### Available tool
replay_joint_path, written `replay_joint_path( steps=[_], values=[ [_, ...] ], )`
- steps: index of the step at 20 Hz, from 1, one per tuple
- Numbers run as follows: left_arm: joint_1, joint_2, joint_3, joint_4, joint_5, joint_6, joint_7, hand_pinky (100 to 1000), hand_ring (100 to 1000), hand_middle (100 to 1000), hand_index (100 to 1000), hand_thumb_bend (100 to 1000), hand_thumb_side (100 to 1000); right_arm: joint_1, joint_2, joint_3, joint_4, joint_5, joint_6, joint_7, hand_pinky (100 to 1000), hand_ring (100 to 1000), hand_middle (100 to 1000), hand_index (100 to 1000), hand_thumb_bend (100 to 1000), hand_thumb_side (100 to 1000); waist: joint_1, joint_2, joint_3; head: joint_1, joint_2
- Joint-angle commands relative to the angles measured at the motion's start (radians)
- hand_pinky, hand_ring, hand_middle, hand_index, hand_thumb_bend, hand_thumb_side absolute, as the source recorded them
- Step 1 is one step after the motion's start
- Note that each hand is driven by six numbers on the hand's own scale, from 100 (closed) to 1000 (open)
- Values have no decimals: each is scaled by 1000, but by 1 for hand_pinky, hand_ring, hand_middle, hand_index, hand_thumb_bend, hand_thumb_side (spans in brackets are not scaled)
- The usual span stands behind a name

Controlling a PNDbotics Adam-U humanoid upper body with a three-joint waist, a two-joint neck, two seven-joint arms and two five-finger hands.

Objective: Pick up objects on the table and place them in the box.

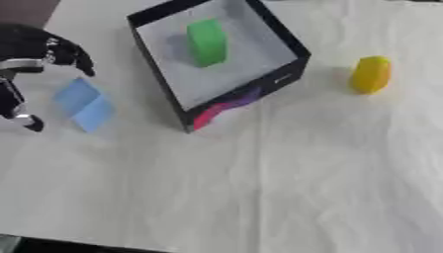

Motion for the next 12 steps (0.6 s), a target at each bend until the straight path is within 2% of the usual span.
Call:
replay_joint_path(
  steps=[1,12],
  values=[
    [-23,10,6,8,2,-3,-15,843,853,822,856,794,100,1,-16,-8,-18,7,1,0,971,832,783,851,100,447,12,-2,-1,0,-13],
    [-43,-36,0,76,-5,-16,-4,836,842,814,850,779,100,-5,-9,-7,-18,10,11,1,972,833,783,851,100,460,12,6,-6,4,-19]
  ],
)
